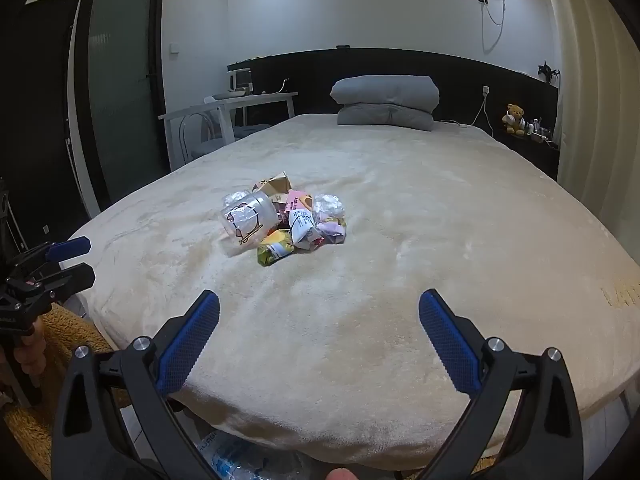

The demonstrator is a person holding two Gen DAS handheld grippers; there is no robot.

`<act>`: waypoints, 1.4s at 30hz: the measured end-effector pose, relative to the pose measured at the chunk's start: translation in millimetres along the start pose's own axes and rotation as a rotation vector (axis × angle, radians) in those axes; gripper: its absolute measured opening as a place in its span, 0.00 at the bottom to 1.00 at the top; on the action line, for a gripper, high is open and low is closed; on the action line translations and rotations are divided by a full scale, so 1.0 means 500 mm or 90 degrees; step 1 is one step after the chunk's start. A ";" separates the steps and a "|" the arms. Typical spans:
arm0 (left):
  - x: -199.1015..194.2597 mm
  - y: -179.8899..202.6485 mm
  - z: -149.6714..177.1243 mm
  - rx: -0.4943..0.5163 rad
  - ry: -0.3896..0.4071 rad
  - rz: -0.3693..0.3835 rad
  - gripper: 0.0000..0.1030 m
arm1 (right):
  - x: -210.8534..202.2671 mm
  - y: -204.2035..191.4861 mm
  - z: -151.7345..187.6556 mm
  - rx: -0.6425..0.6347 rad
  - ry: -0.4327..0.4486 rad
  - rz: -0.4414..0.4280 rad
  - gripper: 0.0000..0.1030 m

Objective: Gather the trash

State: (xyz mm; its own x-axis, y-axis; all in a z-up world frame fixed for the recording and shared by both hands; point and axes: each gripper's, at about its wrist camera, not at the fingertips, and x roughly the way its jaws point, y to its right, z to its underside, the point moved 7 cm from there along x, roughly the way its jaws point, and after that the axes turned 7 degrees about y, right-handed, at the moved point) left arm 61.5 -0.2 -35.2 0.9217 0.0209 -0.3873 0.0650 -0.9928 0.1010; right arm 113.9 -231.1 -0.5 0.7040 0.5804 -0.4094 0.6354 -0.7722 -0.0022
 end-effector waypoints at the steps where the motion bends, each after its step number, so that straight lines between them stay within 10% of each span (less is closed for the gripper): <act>1: 0.001 0.001 0.000 0.001 -0.001 -0.001 0.94 | 0.001 0.000 0.000 0.001 0.000 0.000 0.96; 42: -0.003 0.000 -0.010 -0.035 0.010 0.038 0.94 | 0.019 -0.016 0.008 -0.017 -0.017 -0.002 0.96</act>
State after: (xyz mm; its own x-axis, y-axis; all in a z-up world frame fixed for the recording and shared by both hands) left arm 62.0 0.2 -30.1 0.9306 -0.0355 -0.3643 0.0303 -0.9844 0.1732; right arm 114.4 -220.5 -8.1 0.6930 0.5756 -0.4341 0.6464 -0.7627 0.0208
